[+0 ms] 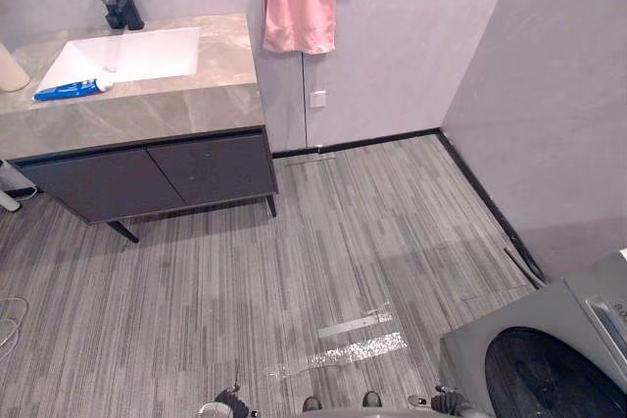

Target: Organize washtable

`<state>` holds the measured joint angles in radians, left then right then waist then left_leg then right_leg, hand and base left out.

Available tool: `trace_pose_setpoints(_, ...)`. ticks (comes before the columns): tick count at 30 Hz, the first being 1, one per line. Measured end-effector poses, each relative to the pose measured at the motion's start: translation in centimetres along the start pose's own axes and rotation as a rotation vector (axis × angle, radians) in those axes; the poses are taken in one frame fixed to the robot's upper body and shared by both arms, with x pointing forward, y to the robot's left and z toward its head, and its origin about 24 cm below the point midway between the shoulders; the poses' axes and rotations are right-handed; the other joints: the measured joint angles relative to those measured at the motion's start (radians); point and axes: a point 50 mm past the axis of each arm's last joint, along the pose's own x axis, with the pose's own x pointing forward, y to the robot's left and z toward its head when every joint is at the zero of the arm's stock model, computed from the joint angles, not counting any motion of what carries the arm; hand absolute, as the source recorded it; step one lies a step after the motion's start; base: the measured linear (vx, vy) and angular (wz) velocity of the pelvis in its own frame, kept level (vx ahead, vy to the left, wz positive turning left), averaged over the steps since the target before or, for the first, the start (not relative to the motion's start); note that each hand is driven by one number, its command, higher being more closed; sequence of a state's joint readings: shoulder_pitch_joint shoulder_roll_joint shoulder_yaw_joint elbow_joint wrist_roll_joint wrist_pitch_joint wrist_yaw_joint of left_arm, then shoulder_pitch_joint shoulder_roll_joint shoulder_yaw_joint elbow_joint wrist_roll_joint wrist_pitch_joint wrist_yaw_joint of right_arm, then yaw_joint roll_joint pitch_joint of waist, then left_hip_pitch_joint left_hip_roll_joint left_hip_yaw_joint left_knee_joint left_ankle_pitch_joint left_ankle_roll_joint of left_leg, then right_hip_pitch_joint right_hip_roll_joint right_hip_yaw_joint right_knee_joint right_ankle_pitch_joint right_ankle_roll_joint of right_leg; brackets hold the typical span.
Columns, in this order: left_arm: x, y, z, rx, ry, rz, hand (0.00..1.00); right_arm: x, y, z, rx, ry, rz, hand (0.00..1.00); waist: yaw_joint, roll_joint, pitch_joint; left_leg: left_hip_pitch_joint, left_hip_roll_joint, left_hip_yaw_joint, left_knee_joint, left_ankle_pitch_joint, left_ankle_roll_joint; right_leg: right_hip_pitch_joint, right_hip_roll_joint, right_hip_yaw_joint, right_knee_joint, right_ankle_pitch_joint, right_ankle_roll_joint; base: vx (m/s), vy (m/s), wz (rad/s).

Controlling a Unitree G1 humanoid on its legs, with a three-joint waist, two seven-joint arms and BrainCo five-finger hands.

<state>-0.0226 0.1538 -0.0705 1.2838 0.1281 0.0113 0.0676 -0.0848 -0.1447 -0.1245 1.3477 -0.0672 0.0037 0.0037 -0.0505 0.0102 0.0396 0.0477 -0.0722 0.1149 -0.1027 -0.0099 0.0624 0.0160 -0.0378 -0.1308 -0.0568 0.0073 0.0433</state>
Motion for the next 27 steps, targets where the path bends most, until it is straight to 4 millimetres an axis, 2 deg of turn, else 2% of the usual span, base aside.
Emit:
trace_pose_setpoints(7,0.0,0.0,0.4,-0.038,-0.016,0.009,0.00,0.1,0.8,1.4,0.024,-0.038,0.018,0.00,0.001,0.005,0.006,0.005,0.000,-0.001,0.000,0.000,0.000,0.014,0.001,-0.005,-0.005,0.000,0.000,0.00,-0.010,0.02)
trace_pose_setpoints(17,-0.1,0.1,-0.5,-0.127,0.011,0.026,0.00,0.1,0.7,1.1,0.048,-0.030,0.012,0.00,0.002,0.007,0.018,0.019,0.001,0.014,0.000,-0.003,0.001,0.018,-0.002,0.009,0.003,0.000,0.000,-0.02,-0.002,-0.05)
trace_pose_setpoints(18,-0.1,0.0,-0.9,-0.141,0.021,0.026,0.00,0.1,0.5,1.0,0.070,-0.032,0.007,0.00,0.003,0.011,0.023,0.022,0.005,0.023,0.000,-0.015,0.000,0.006,-0.004,0.017,0.031,-0.009,-0.002,-0.02,0.019,-0.31)
trace_pose_setpoints(20,-0.3,-0.4,-1.7,-0.177,0.040,0.024,0.00,0.1,0.2,1.2,0.095,-0.044,-0.002,0.00,0.009,0.023,0.042,0.039,0.020,0.040,0.000,-0.038,0.020,-0.064,0.002,0.024,0.189,-0.056,0.006,-0.02,0.018,-0.50)
trace_pose_setpoints(21,-0.4,-0.9,-2.3,-0.198,0.055,0.015,0.00,0.1,-0.1,1.9,0.116,-0.072,-0.009,0.00,0.007,0.046,0.061,0.058,0.047,0.065,0.000,-0.044,0.025,-0.146,0.018,0.019,0.364,-0.058,0.002,-0.03,0.038,-0.60)
trace_pose_setpoints(22,-0.5,-1.0,-2.9,-0.211,0.072,0.013,0.00,0.0,-0.2,2.5,0.123,-0.100,-0.015,0.00,0.002,0.053,0.085,0.095,0.064,0.082,0.001,-0.054,0.024,-0.209,0.015,0.002,0.526,-0.066,-0.008,0.00,0.063,-0.47)
trace_pose_setpoints(23,-0.6,-1.0,-3.3,-0.213,0.083,0.015,0.00,0.0,-0.4,2.5,0.123,-0.105,-0.019,0.00,-0.002,0.051,0.096,0.117,0.068,0.083,0.001,-0.060,0.024,-0.216,0.005,-0.013,0.574,-0.077,-0.007,0.06,0.079,-0.11)
trace_pose_setpoints(24,-0.7,-1.1,-4.0,-0.224,0.106,0.015,0.00,0.0,-0.5,1.6,0.143,-0.084,-0.026,0.00,-0.012,0.046,0.100,0.144,0.075,0.080,0.001,-0.075,0.018,-0.214,-0.023,-0.049,0.586,-0.103,-0.008,0.10,0.061,0.07)
trace_pose_setpoints(25,-0.8,-1.0,-4.5,-0.258,0.120,0.024,0.00,0.0,-0.5,0.8,0.162,-0.065,-0.029,0.00,-0.012,0.038,0.098,0.168,0.080,0.077,0.001,-0.088,0.008,-0.214,-0.043,-0.063,0.529,-0.107,-0.006,0.15,0.040,0.06)
trace_pose_setpoints(26,-0.8,-0.9,-4.6,-0.273,0.125,0.029,0.00,-0.1,-0.6,0.5,0.162,-0.059,-0.031,0.00,-0.014,0.036,0.098,0.173,0.085,0.077,0.001,-0.095,0.000,-0.219,-0.049,-0.065,0.483,-0.104,-0.004,0.21,0.014,-0.01)
trace_pose_setpoints(27,-0.8,-0.8,-4.5,-0.301,0.126,0.035,0.00,-0.1,-0.7,-0.1,0.168,-0.047,-0.035,0.00,-0.018,0.029,0.100,0.176,0.093,0.076,0.002,-0.104,-0.015,-0.236,-0.062,-0.095,0.357,-0.074,0.009,0.32,-0.007,-0.09)
